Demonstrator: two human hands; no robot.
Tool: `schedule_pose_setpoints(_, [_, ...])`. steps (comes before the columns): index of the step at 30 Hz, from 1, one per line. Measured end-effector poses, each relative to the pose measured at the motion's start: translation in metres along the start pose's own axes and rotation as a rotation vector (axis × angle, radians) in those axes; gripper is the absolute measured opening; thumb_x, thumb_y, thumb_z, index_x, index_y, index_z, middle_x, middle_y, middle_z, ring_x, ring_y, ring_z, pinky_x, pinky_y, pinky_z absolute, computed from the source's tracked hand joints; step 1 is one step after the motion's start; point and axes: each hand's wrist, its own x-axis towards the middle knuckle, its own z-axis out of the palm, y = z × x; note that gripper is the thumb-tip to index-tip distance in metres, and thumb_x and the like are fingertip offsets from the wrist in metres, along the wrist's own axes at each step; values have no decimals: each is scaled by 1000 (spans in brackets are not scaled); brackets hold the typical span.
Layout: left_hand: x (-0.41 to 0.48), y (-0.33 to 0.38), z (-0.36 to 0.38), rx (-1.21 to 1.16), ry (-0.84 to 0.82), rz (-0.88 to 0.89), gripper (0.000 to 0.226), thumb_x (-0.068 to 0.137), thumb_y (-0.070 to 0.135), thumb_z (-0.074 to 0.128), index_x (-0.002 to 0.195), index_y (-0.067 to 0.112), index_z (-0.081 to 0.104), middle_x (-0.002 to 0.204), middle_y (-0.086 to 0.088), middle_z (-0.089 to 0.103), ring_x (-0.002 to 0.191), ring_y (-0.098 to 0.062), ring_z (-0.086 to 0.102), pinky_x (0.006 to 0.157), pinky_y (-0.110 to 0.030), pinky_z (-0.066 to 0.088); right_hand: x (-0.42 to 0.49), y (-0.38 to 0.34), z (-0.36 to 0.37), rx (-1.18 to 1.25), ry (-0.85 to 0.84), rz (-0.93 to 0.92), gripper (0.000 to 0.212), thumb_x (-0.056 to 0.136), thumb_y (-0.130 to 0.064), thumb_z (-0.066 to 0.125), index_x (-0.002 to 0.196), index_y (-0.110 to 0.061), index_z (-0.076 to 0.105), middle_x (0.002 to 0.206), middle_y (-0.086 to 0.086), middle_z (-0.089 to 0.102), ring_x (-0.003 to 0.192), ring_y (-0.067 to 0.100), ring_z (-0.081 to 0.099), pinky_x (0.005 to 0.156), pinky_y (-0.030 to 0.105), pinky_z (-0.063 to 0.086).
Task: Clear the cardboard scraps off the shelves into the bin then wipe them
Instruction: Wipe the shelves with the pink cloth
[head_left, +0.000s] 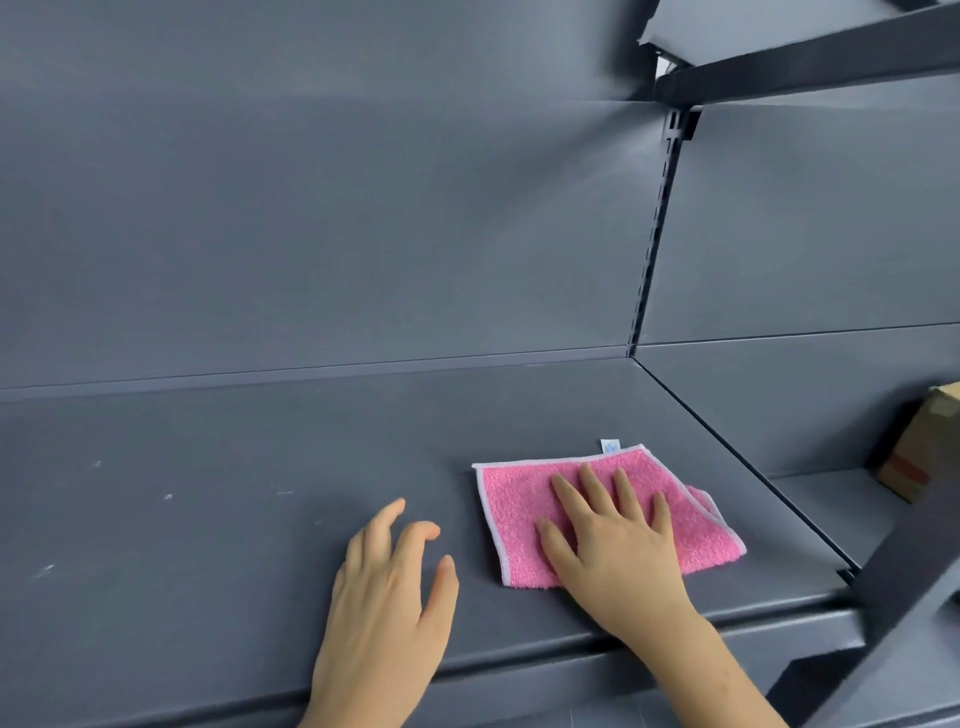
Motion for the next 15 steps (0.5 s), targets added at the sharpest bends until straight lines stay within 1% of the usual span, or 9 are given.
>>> schedule_pose_setpoints(1, [0, -1, 1, -3, 4, -6, 82, 60, 62, 4, 115, 27, 53, 146, 9, 28, 128, -6, 25, 100, -27, 30, 0, 0, 1, -3, 6, 4, 95, 61, -58, -10, 144, -32, 27, 156, -1, 23, 145, 30, 15, 114, 56, 8])
schedule_pose_setpoints(2, [1, -2, 2, -3, 8, -2, 81, 60, 61, 5, 113, 26, 54, 146, 9, 29, 125, -4, 24, 98, -27, 31, 0, 0, 1, -13, 28, -4, 89, 66, -58, -3, 140, -31, 38, 151, 2, 35, 141, 34, 26, 111, 59, 16])
schedule_pose_setpoints(4, [2, -1, 3, 8, 5, 8, 78, 60, 61, 8, 110, 26, 57, 145, 8, 32, 124, -9, 32, 95, -28, 34, 1, -2, 0, -69, 52, -4, 66, 74, -53, 22, 116, -26, 66, 124, 6, 65, 115, 38, 59, 91, 64, 41])
schedule_pose_setpoints(5, [3, -1, 3, 11, 11, 13, 77, 61, 61, 10, 109, 25, 58, 144, 7, 34, 124, -14, 37, 93, -29, 36, 1, -2, 0, -112, 51, 13, 57, 74, -50, 31, 104, -24, 72, 109, 6, 72, 100, 37, 67, 79, 63, 48])
schedule_pose_setpoints(6, [3, -2, 4, 12, 16, 18, 76, 61, 61, 11, 108, 25, 59, 144, 7, 36, 124, -18, 40, 91, -30, 37, 1, -2, 1, -111, 34, 38, 52, 73, -49, 36, 97, -23, 74, 101, 5, 74, 92, 36, 70, 72, 62, 50])
schedule_pose_setpoints(9, [4, -2, 4, 69, -6, 40, 66, 67, 57, 18, 104, 24, 62, 140, 3, 44, 119, -24, 49, 86, -35, 44, 0, -4, 4, -115, 20, 64, 51, 73, -48, 37, 95, -23, 75, 99, 5, 75, 90, 36, 70, 70, 61, 51])
schedule_pose_setpoints(12, [7, 2, 1, 252, -117, 60, 38, 75, 42, 35, 89, 23, 65, 115, -9, 65, 89, -29, 68, 64, -37, 54, 2, -4, 5, -123, 39, 19, 52, 74, -47, 36, 99, -21, 73, 103, 9, 73, 95, 40, 68, 74, 64, 49])
schedule_pose_setpoints(14, [12, 3, 4, 366, -149, 80, 36, 74, 40, 37, 87, 22, 66, 107, -10, 68, 86, -28, 70, 61, -37, 56, 3, -3, 5, -59, 56, -15, 61, 77, -48, 27, 114, -20, 67, 120, 11, 66, 112, 44, 59, 87, 69, 40])
schedule_pose_setpoints(15, [15, 6, 6, 386, -151, 99, 38, 74, 41, 37, 89, 21, 66, 108, -10, 68, 89, -28, 70, 64, -38, 56, 3, -3, 5, -31, 55, -23, 70, 77, -51, 17, 125, -21, 58, 133, 11, 57, 124, 43, 48, 97, 68, 31])
